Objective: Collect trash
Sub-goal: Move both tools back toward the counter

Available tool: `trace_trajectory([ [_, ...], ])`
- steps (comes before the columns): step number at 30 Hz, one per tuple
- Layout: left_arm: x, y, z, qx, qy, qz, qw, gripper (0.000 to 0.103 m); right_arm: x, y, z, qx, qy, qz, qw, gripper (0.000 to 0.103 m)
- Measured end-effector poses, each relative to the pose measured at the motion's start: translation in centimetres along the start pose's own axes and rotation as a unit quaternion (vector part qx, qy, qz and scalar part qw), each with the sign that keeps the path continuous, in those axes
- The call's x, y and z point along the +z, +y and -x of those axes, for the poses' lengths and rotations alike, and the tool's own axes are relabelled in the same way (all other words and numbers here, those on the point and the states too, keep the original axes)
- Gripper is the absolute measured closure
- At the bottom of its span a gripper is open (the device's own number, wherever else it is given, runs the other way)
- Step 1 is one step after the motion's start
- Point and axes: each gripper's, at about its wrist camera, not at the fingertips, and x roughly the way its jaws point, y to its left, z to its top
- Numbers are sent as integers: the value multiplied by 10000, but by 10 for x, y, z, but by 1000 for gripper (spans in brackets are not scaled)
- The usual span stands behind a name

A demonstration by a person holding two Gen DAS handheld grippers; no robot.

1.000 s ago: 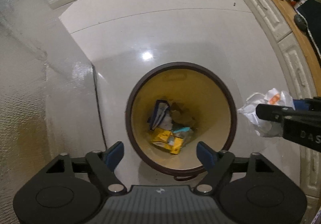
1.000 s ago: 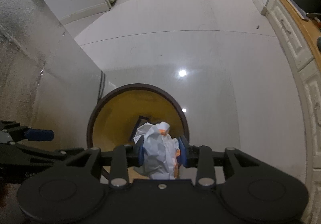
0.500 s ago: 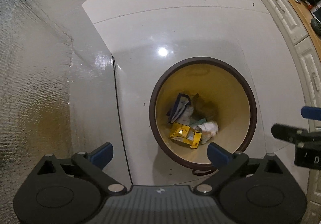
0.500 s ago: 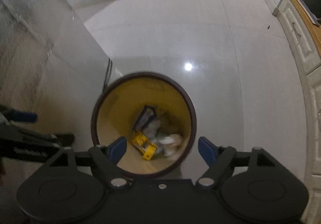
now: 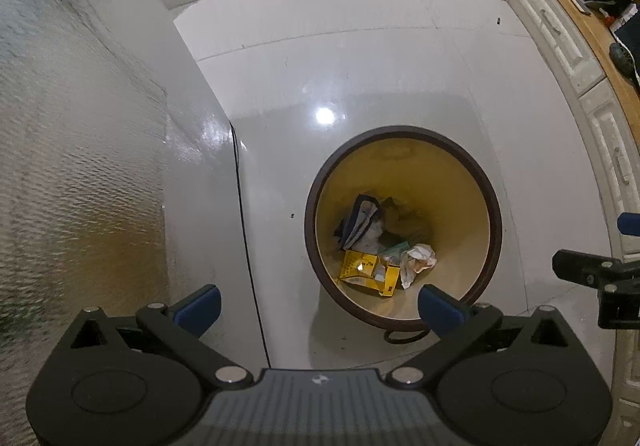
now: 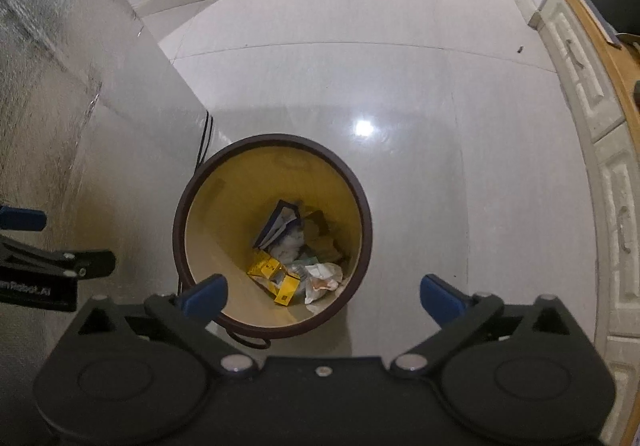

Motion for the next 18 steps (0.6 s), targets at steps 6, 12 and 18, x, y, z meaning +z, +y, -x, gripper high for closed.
trace_trajectory([
  [6, -5, 4, 22, 24, -155, 30, 9999, 0, -5, -2, 17, -81, -76, -72, 9999, 0],
  [12, -12, 4, 49, 49, -373, 37, 9993, 0, -9, -4, 40, -41, -265, -133, 9996, 0],
  [18, -19, 5, 78, 28, -639, 79, 9979, 0, -16, -7, 67, -74, -495, -238, 9985, 0],
])
